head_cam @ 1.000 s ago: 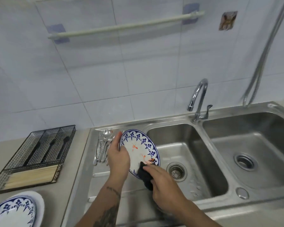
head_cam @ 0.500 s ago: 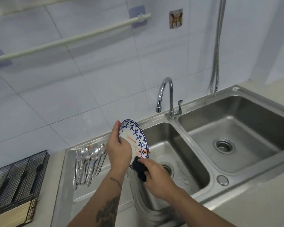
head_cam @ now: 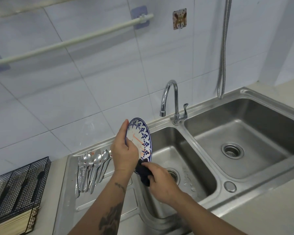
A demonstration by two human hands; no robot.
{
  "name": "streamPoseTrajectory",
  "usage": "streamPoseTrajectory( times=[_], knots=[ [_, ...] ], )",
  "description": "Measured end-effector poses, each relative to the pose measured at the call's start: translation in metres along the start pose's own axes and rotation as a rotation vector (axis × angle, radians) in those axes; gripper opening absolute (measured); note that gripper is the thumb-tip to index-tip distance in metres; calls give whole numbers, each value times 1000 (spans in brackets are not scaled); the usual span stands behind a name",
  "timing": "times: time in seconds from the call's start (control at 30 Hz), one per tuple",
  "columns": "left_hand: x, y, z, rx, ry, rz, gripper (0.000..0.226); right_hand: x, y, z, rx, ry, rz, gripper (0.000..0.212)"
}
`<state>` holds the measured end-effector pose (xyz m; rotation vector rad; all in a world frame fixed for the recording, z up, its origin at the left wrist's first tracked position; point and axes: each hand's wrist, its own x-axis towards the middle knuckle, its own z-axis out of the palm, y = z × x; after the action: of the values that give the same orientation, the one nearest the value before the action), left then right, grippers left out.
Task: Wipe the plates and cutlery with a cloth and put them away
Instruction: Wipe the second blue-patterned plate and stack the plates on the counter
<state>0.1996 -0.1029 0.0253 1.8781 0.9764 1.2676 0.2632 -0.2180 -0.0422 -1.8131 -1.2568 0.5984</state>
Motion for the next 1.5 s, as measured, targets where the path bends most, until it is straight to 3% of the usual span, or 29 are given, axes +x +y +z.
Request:
streamPoseTrajectory(
  times=[0.5, 0.67, 0.83, 0.93, 1.03, 1.13, 1.23, 1.5],
  knots=[
    [1, 9, -7, -28, 33, -38, 66, 2, -2, -8, -13, 22, -31, 54],
    [-3, 14, -9, -216, 113, -243, 62, -3, -10, -14, -20, 53, -117, 53],
    [1, 6, -24, -482, 184, -580, 60, -3, -29, -20, -80, -21, -217, 49],
    [-7, 4, -31, -540, 145, -693, 53, 11, -44, -27, -194, -161, -283, 50],
    [-19, 4, -31, -629, 104, -748, 51, 25, -49, -33, -461, -223, -288, 59],
    [-24, 11, -37, -655, 125, -756, 47, 38, -39, -46, -793, -174, -163, 60],
    [-24, 13, -51, -654, 158, -731, 44, 32, -31, -58, -936, -255, -91, 65],
    [-27, 22, -58, -679, 151, -696, 42, -12, -51, -39, -531, -455, -181, 60]
  ],
)
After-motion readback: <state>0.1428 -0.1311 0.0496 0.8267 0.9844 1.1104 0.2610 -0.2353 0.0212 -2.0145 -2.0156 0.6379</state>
